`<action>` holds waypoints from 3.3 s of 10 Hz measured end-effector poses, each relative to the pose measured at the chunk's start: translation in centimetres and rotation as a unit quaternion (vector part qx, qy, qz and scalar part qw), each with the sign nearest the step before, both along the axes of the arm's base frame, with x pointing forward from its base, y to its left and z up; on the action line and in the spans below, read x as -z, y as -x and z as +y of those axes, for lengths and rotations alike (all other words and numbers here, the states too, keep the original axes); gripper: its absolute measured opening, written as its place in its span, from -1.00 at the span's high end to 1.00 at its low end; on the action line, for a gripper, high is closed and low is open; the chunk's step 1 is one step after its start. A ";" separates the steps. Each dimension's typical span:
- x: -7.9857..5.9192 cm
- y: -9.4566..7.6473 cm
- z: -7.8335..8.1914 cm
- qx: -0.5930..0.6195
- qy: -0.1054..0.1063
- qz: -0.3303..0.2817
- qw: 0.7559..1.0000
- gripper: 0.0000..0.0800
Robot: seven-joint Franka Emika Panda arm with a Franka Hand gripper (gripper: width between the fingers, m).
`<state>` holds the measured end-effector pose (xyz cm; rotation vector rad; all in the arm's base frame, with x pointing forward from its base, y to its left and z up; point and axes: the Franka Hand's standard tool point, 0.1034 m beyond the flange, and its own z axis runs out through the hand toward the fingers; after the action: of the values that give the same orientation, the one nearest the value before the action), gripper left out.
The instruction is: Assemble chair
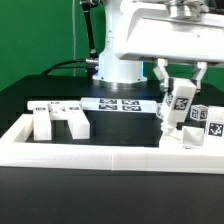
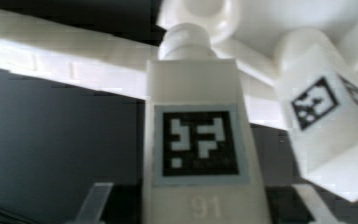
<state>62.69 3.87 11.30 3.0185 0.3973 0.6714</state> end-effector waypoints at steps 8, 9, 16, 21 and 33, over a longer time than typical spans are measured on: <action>-0.2 -0.4 0.4 -0.008 -0.038 0.032 0.999 0.27; -0.2 -0.4 0.4 -0.007 -0.038 0.032 0.999 0.27; 0.8 0.3 0.3 -0.002 -0.035 0.007 0.999 0.27; 1.1 0.5 0.3 0.001 -0.031 -0.018 0.999 0.27; 2.7 0.8 1.1 -0.004 -0.028 -0.034 0.999 0.27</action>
Offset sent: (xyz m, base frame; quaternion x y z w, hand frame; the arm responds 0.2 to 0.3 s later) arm 0.0125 0.0340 0.0126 0.0608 0.0053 0.0581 0.9964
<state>61.91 4.92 8.56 3.0373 0.3937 0.7976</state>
